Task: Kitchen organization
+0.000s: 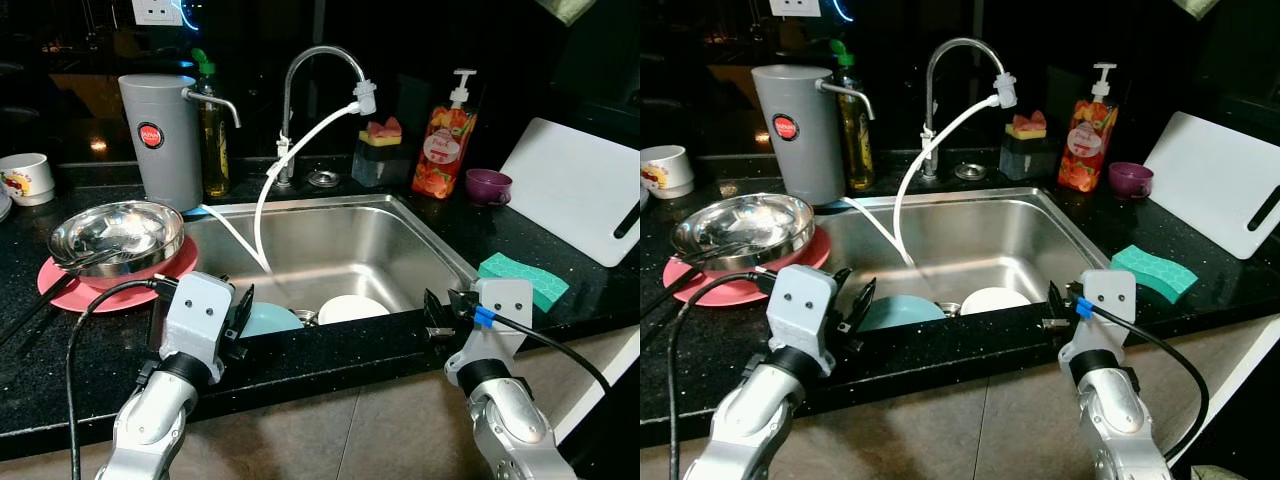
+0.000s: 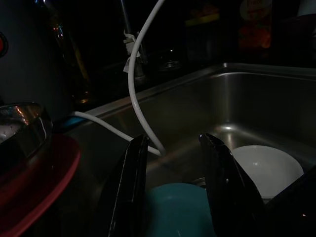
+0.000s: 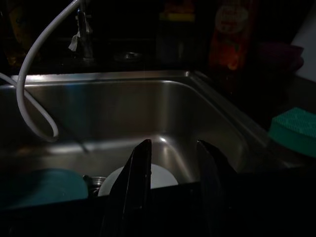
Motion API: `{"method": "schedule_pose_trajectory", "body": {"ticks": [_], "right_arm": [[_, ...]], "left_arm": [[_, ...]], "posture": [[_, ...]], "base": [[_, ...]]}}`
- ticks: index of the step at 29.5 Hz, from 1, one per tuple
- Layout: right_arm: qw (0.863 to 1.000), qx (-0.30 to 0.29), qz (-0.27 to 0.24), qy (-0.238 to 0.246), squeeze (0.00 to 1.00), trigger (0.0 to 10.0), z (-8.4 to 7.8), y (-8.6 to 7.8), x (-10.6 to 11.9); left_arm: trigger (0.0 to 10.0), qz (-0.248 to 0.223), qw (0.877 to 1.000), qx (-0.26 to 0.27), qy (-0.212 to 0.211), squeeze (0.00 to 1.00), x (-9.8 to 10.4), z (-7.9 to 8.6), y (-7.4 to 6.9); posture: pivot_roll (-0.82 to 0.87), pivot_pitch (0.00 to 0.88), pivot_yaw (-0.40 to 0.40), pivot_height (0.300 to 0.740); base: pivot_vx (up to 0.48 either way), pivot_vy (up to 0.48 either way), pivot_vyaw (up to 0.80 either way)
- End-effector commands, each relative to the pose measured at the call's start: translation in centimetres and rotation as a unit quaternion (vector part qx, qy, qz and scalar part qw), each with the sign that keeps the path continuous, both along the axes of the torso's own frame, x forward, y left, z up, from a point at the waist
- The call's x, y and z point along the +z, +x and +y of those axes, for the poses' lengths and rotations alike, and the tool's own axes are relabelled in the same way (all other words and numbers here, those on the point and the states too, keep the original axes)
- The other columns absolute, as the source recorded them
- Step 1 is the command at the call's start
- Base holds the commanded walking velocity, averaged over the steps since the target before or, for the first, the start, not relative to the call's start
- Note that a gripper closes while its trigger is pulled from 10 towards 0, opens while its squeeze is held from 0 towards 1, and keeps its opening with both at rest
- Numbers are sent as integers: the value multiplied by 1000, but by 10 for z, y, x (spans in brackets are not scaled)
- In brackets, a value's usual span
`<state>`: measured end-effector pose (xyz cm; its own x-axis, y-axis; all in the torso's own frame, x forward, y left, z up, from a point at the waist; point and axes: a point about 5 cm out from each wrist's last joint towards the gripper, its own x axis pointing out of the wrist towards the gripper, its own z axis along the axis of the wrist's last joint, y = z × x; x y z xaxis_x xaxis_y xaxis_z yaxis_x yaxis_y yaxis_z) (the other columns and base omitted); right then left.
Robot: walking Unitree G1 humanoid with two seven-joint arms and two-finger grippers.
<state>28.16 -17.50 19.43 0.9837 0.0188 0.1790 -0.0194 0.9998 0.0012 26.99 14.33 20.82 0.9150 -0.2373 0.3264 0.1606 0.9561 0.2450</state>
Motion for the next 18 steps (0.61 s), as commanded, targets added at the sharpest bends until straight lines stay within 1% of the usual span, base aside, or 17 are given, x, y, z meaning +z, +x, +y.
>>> {"method": "schedule_pose_trajectory", "body": {"ticks": [1, 6, 12, 18], "right_arm": [[1000, -12, -3, -2, 0, 10000, -6, -1, 4], [1000, -11, -1, -1, 0, 10000, -6, -2, 3], [1000, -1, 1, 8, 0, 10000, 2, -2, 1], [1000, -1, 2, 9, 0, 10000, 2, -2, 1]], "left_arm": [[10000, 2, 1000, -12, -8, 0, 1, -5, -2], [10000, 3, 1000, -11, -9, 0, 0, -6, -2], [10000, 1, 1000, -12, -9, 0, 0, -7, -1], [10000, 0, 1000, -14, -10, 0, 0, -8, 0]], "posture": [[94, 86, -76, 740], [91, 81, -80, 740], [89, 75, -78, 740], [88, 69, -77, 740]], "base": [[0, 0, 0], [0, 0, 0], [0, 0, 0], [0, 0, 0]]}}
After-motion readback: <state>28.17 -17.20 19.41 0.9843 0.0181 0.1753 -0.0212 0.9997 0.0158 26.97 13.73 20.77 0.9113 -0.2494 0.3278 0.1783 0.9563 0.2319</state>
